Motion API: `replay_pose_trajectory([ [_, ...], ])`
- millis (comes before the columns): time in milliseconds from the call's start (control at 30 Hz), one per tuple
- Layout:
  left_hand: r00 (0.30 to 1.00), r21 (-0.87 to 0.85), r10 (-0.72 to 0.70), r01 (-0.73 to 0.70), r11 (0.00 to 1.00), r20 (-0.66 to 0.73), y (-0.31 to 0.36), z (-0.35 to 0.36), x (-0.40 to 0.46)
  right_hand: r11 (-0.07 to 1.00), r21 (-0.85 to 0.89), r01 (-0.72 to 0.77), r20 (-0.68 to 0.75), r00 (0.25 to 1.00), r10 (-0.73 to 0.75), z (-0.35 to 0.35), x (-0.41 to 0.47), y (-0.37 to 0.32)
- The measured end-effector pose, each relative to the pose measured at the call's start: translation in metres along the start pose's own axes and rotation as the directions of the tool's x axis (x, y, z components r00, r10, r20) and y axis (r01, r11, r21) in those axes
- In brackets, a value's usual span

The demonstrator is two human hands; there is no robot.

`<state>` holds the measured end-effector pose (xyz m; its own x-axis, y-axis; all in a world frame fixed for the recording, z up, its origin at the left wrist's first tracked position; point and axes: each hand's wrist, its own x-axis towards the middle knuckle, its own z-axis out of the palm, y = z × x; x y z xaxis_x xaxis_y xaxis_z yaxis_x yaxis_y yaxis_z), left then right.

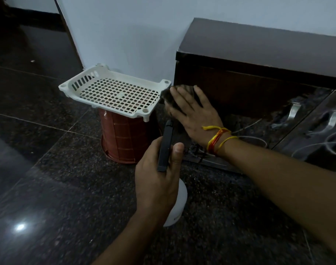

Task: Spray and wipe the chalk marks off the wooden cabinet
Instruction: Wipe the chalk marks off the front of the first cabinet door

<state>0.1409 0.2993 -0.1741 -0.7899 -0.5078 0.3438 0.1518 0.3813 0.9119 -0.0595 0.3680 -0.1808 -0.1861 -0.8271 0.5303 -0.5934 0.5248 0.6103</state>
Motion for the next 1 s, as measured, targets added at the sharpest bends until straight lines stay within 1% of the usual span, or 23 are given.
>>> replay_pose_trajectory([
  [133,1.000,-0.002,-0.016,0.016,1.000,-0.014,-0.002,0.000,0.001,0.997,0.014,-0.082,-0.028,0.996,0.082,0.007,-0.001,-0.002],
  [200,1.000,0.001,-0.028,0.028,1.000,-0.013,-0.003,0.000,0.002,0.999,0.026,-0.030,0.024,0.999,0.030,0.016,-0.013,-0.013],
  [267,0.999,0.004,-0.032,0.032,0.999,-0.005,-0.004,0.000,0.001,0.997,0.031,0.069,0.105,0.992,-0.072,0.026,-0.028,-0.024],
  [333,0.999,0.008,-0.038,0.038,0.999,0.009,-0.007,-0.002,0.000,0.994,0.019,0.110,0.134,0.985,-0.112,0.030,-0.036,-0.026],
  [400,0.999,0.022,-0.049,0.049,0.999,0.020,-0.011,-0.004,0.000,0.994,0.008,0.111,0.106,0.988,-0.111,0.027,-0.034,-0.021],
  [467,0.998,0.041,-0.064,0.063,0.997,0.019,-0.015,-0.007,0.000,0.999,0.003,0.051,0.051,0.997,-0.051,0.023,-0.029,-0.014],
  [533,0.996,0.039,-0.086,0.086,0.996,0.016,-0.018,-0.007,0.000,1.000,-0.004,-0.006,0.030,1.000,0.006,0.023,-0.027,-0.012],
  [600,0.994,0.031,-0.106,0.105,0.994,0.018,-0.019,-0.006,0.001,1.000,0.002,-0.002,0.048,0.999,0.002,0.028,-0.033,-0.019],
  [767,0.994,0.034,-0.104,0.103,0.994,0.031,-0.020,-0.003,-0.001,0.992,0.030,0.119,0.178,0.976,-0.122,0.048,-0.061,-0.043],
  [833,0.994,0.037,-0.100,0.099,0.994,0.036,-0.021,-0.003,-0.003,0.993,0.026,0.114,0.160,0.980,-0.117,0.046,-0.058,-0.043],
  [967,0.993,0.050,-0.101,0.098,0.994,0.053,-0.020,0.000,-0.005,0.999,0.054,-0.002,0.045,0.999,0.000,0.042,-0.043,-0.035],
  [1000,0.993,0.051,-0.103,0.100,0.994,0.053,-0.019,0.000,-0.004,0.998,0.056,-0.016,0.034,0.999,0.014,0.045,-0.042,-0.035],
])
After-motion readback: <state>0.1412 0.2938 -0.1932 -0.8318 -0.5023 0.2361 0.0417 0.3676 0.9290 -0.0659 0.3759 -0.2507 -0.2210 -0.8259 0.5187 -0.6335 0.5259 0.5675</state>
